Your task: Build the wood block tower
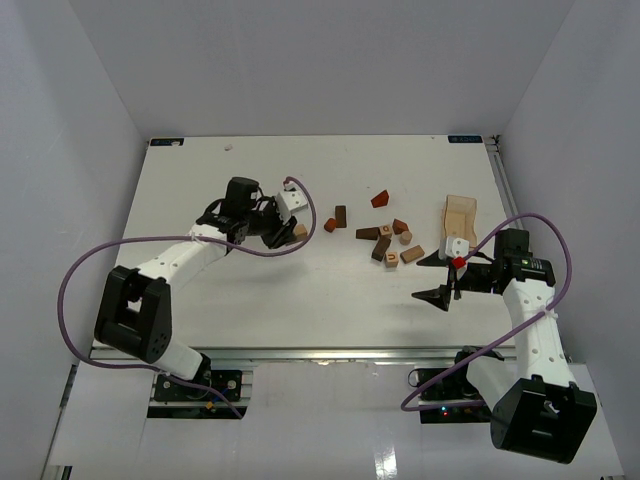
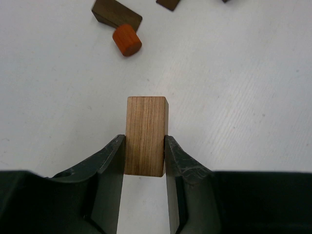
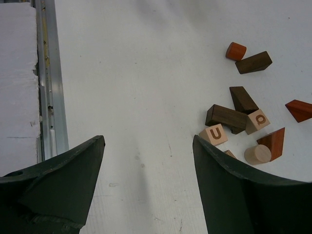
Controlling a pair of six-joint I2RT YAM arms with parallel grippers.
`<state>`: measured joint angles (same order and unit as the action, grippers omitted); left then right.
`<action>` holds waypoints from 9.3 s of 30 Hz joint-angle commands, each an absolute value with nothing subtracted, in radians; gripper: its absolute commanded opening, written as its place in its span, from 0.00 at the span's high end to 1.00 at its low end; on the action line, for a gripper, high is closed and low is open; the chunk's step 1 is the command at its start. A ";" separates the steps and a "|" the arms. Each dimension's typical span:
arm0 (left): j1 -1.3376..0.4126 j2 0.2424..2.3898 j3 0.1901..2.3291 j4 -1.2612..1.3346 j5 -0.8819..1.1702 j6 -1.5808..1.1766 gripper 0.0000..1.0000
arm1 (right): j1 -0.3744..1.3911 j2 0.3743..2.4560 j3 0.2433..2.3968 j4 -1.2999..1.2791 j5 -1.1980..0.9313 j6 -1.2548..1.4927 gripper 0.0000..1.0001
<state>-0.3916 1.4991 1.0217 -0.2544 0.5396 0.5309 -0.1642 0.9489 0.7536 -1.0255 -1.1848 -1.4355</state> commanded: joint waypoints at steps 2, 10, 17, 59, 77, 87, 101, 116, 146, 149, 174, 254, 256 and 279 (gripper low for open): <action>-0.354 1.544 1.006 -0.263 0.714 0.744 1.00 | -0.171 0.945 0.751 -1.002 -1.207 -1.419 0.21; -0.294 1.720 1.111 -0.302 0.805 0.888 1.00 | -0.170 0.943 0.746 -1.001 -1.203 -1.420 0.20; -0.266 1.829 1.197 -0.341 0.833 1.016 1.00 | -0.173 0.939 0.746 -1.002 -1.204 -1.420 0.20; -0.218 1.372 1.019 0.041 0.660 0.105 0.02 | -0.040 0.852 0.699 -0.577 -1.038 -0.866 0.16; -0.208 0.732 0.590 -0.148 0.331 -0.210 0.02 | 0.406 1.351 1.018 -0.318 -0.202 -0.060 0.13; -0.208 0.697 0.600 -0.161 0.321 -0.206 0.02 | 0.430 1.498 1.068 -0.325 -0.033 0.115 0.21; -0.209 0.690 0.597 -0.163 0.315 -0.199 0.02 | 0.439 1.670 1.111 -0.313 -0.031 0.204 0.33; -0.209 0.690 0.595 -0.160 0.325 -0.196 0.02 | 0.440 1.746 1.137 -0.319 0.061 0.227 0.33; -0.208 0.681 0.592 -0.155 0.353 -0.189 0.02 | 0.430 1.608 1.030 -0.287 0.064 0.138 0.60; -0.207 0.679 0.591 -0.155 0.356 -0.188 0.02 | 0.425 1.598 1.028 -0.289 0.054 0.128 0.63; -0.208 0.678 0.589 -0.150 0.371 -0.184 0.02 | 0.451 1.606 0.990 -0.239 -0.163 -0.115 0.30; -0.209 0.631 0.580 -0.141 0.376 -0.173 0.02 | 0.604 2.262 1.964 -0.817 -0.657 -1.023 0.92; -0.209 0.630 0.580 -0.140 0.377 -0.175 0.02 | 0.606 2.284 1.981 -0.818 -0.641 -1.026 0.92; -0.209 0.626 0.577 -0.140 0.378 -0.170 0.02 | 0.627 2.400 2.077 -0.817 -0.538 -1.033 0.65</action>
<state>-0.2111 0.6392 0.5819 -0.1532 0.3733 -0.1793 0.6180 2.3839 2.0556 -0.8116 -0.5460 -1.0149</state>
